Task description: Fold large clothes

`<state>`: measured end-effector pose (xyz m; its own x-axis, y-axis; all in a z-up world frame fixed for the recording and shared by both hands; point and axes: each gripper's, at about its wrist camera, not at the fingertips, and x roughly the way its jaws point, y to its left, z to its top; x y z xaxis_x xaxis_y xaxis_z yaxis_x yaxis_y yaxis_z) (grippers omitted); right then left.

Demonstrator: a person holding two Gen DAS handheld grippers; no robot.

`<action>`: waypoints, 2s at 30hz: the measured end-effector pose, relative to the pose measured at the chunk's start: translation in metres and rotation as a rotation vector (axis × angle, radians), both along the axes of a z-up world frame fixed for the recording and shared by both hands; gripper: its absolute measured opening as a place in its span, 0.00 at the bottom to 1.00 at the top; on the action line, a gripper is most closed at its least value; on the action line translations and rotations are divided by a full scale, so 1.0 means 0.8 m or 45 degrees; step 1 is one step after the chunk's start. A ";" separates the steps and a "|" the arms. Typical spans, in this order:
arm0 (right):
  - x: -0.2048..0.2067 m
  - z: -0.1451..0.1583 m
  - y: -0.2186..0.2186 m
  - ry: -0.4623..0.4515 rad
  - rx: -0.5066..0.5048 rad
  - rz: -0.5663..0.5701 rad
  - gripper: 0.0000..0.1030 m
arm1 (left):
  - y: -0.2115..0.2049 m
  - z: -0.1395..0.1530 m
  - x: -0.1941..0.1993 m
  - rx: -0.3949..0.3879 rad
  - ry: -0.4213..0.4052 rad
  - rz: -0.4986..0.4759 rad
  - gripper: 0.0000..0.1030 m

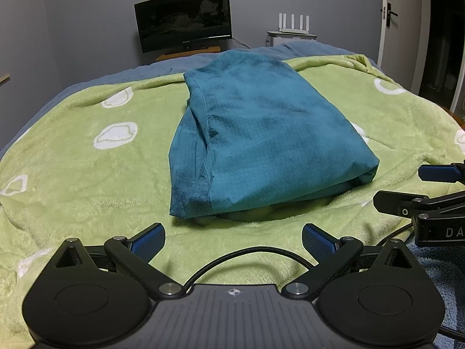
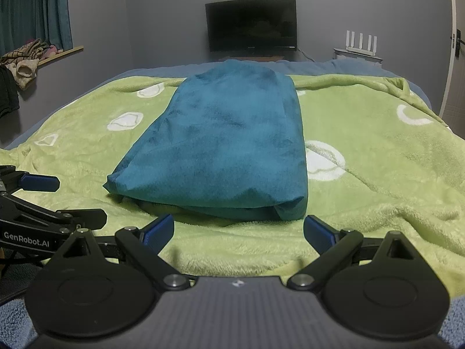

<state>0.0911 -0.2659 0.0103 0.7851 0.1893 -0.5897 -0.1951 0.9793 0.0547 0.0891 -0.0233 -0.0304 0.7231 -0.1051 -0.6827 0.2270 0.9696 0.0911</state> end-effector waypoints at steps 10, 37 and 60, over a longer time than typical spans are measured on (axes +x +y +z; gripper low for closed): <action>0.000 -0.001 0.000 0.000 -0.001 0.002 0.94 | 0.000 0.000 0.001 0.000 0.000 -0.001 0.99; 0.000 -0.001 0.001 0.001 0.000 0.000 0.94 | 0.000 -0.007 0.004 0.009 0.033 0.001 0.95; 0.001 -0.001 0.001 0.002 0.003 0.002 0.93 | 0.001 -0.005 0.006 -0.001 0.029 0.014 0.99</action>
